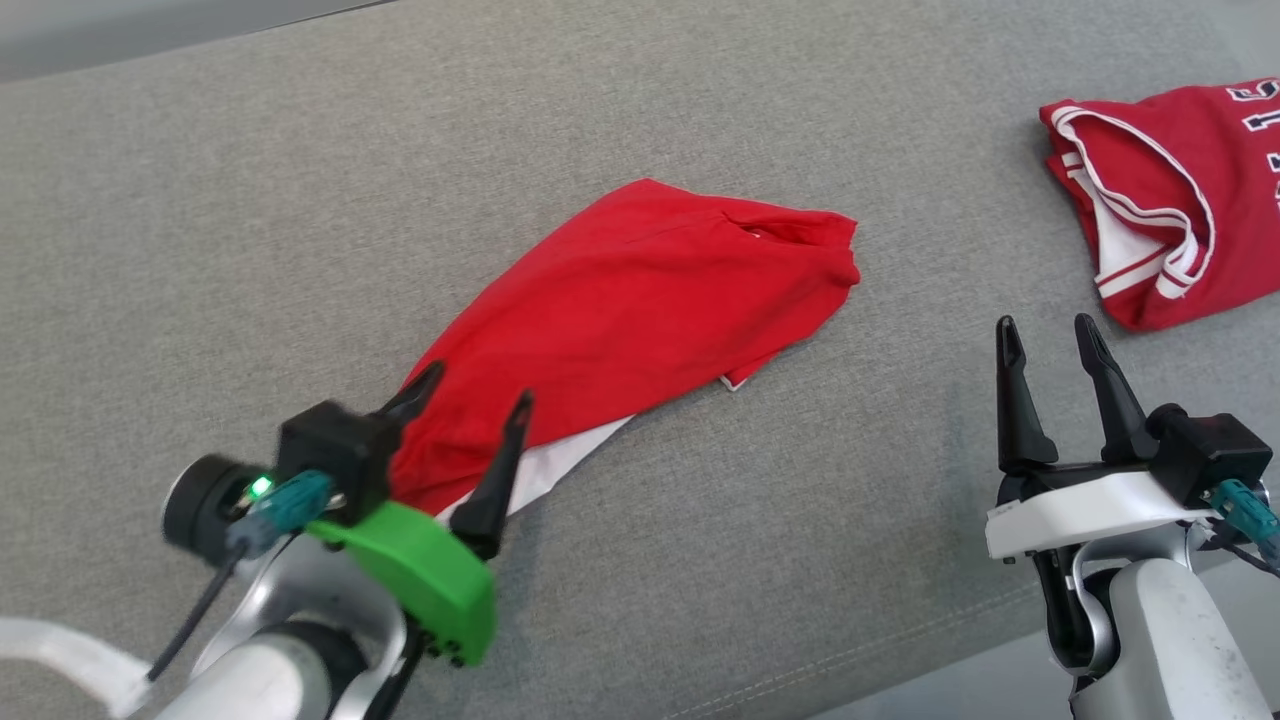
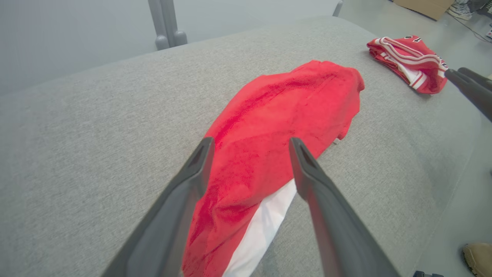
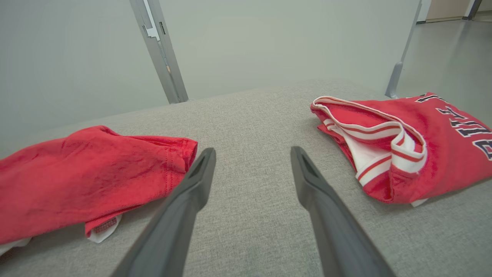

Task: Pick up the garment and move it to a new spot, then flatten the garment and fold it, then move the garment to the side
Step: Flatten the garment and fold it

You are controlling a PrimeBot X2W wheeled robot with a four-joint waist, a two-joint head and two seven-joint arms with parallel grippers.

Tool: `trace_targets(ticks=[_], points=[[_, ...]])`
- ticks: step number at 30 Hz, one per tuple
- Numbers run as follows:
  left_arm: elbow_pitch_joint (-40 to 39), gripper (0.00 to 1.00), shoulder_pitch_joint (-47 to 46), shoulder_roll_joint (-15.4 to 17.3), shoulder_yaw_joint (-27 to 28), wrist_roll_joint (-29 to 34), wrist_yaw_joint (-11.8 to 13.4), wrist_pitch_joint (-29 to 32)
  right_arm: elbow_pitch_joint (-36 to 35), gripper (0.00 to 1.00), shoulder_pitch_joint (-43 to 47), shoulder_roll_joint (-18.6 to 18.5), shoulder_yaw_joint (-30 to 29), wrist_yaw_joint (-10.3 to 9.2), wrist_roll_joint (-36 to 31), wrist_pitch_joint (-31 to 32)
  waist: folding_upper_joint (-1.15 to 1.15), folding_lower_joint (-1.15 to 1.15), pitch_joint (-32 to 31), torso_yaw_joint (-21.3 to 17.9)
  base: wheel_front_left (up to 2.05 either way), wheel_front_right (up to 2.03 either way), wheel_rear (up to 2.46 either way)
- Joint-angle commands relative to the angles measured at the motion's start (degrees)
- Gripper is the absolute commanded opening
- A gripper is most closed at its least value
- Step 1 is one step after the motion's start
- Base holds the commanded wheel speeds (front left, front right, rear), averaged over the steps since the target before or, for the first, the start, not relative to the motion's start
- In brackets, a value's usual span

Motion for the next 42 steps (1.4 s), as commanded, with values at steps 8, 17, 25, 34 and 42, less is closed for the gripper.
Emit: trace_targets(ticks=[8,17,25,34,42], points=[[11.00,1.00,-18.96,-12.95,-12.39,6.89,-6.37,8.64,-0.28,1.00,-1.40,-0.12,2.05,-0.04,2.67,-0.14,0.00,0.00,2.31,-8.92,0.00,0.00,0.00],[28.04,1.00,-30.38,-19.31,-15.54,8.69,-10.46,11.36,0.84,1.00,0.49,-0.10,2.83,-0.04,5.58,-0.14,0.00,0.00,3.22,-16.79,0.00,0.00,0.00],[36.89,1.00,-34.76,-21.50,-15.51,9.04,-11.75,9.62,1.13,1.00,1.30,-0.09,3.22,-0.03,6.67,-0.14,0.00,0.00,2.88,-18.45,0.00,0.00,0.00],[43.89,1.00,-37.49,-23.33,-15.66,9.37,-12.15,7.84,1.52,1.00,0.92,-0.12,3.93,-0.03,5.91,-0.14,0.00,0.00,2.11,-17.91,0.00,0.00,0.00],[48.42,0.05,-37.77,-24.17,-16.94,8.18,-13.84,8.84,1.37,1.00,0.74,-0.12,3.60,-0.03,6.06,-0.14,0.00,0.00,1.98,-17.44,0.00,0.00,0.00]])
